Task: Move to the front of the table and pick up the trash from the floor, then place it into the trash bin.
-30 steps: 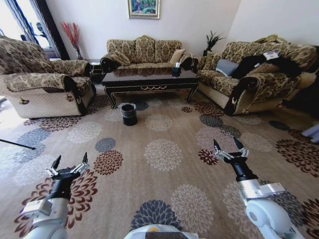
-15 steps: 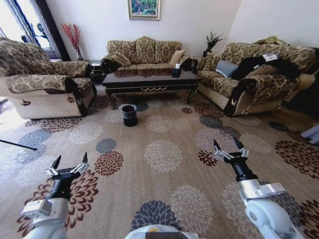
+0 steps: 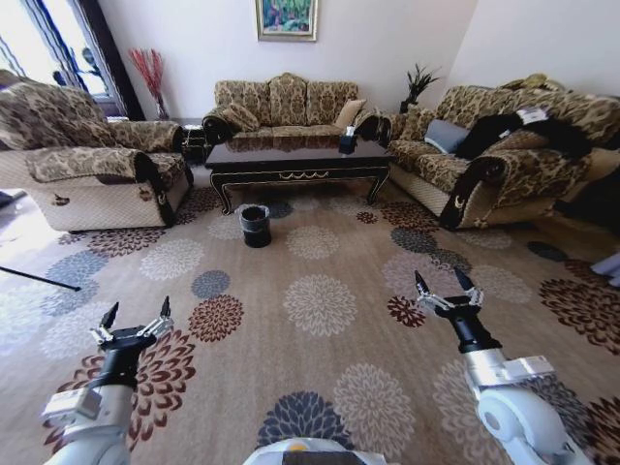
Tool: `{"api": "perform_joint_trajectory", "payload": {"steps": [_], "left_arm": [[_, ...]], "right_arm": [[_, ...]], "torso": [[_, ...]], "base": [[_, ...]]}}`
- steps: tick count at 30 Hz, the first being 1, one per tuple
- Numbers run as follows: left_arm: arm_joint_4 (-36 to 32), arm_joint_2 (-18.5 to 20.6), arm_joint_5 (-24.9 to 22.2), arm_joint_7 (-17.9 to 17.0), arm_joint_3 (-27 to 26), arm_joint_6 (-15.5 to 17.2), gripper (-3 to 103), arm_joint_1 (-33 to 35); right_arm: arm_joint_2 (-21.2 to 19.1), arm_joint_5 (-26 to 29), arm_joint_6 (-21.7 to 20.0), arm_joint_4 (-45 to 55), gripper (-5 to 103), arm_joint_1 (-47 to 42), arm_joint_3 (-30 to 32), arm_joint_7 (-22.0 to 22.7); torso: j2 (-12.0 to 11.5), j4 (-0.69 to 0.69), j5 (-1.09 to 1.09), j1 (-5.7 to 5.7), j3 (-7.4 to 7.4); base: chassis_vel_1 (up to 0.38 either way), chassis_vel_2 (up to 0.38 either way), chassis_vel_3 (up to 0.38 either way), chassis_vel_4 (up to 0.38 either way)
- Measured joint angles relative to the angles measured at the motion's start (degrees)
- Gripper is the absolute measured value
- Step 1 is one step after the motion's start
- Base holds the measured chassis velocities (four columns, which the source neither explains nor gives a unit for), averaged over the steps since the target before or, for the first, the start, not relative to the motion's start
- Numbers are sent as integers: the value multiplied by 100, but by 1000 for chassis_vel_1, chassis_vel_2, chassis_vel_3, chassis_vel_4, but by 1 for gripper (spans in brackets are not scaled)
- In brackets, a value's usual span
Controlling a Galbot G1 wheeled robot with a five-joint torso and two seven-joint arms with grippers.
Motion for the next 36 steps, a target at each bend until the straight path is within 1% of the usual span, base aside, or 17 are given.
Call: {"api": "perform_joint_trajectory", "payload": {"steps": [14, 23, 30, 36], "left_arm": [[0, 0, 0, 0, 0, 0, 100, 0], [0, 0, 0, 0, 0, 0, 100, 0], [0, 0, 0, 0, 0, 0, 100, 0], [0, 0, 0, 0, 0, 0, 100, 0]], "right_arm": [[0, 0, 0, 0, 100, 0, 0, 0], [0, 0, 0, 0, 100, 0, 0, 0], [0, 0, 0, 0, 100, 0, 0, 0], [0, 0, 0, 0, 100, 0, 0, 0]], "torso": [[355, 0, 0, 139, 215], [555, -2, 1, 215, 338], [657, -2, 0, 257, 398], [802, -2, 0, 323, 475]], "base": [[0, 0, 0, 0], [0, 0, 0, 0], [0, 0, 0, 0], [0, 0, 0, 0]]}}
